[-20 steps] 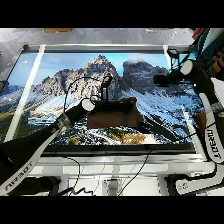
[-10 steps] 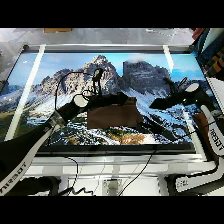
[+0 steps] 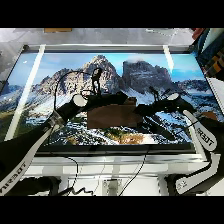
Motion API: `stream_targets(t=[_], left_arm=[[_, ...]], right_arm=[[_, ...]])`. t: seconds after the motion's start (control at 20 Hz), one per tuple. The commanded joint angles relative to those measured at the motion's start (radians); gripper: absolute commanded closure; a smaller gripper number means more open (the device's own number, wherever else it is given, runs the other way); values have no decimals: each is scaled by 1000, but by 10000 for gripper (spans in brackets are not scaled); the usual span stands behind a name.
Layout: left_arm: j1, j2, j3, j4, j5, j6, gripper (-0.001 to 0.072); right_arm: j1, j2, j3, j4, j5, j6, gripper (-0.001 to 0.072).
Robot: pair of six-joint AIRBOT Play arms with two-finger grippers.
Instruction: Fold the clothes and pants, and hang the long-sleeved shirts on hangers.
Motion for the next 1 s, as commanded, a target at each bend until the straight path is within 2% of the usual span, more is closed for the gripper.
stream_targets(t=[0.0, 0.15, 0.2, 0.3, 0.4, 0.45, 0.5, 0.55, 0.6, 0.65, 0.7, 0.8, 0.95], left_arm=[[1, 0, 0, 3, 0, 0, 6], [1, 0, 0, 7, 1, 1, 6], [1, 0, 0, 27, 1, 1, 6], [1, 0, 0, 111, 0, 0, 8], [4, 0, 0, 224, -6, 0, 18], [8, 0, 1, 301, -19, 0, 21], [14, 0, 1, 387, -49, 0, 111], [26, 2, 1, 463, -98, 0, 288], [40, 8, 1, 536, -174, 0, 498], [55, 17, 1, 603, -255, 0, 665], [72, 31, 1, 679, -337, 0, 695], [102, 65, 1, 785, -440, 0, 696], [110, 148, 2, 963, -467, -21, 696]], right_arm=[[64, -25, -5, 0, -45, 31, 96], [109, -25, 2, 16, -85, 31, 110], [127, -25, 9, 17, -104, 31, 152], [164, -25, 30, 16, -155, 30, 365], [187, -25, 64, 5, -201, 21, 658], [187, -25, 93, -10, -198, 14, 699], [179, -23, 126, -36, -176, 16, 699], [165, -17, 159, -64, -138, 20, 699], [143, -3, 196, -97, -95, 47, 700], [119, 15, 225, -134, -64, 85, 700], [86, 42, 254, -178, -38, 132, 699], [6, 111, 294, -264, -6, 216, 700], [-159, 248, 319, -396, 41, 351, 699]])
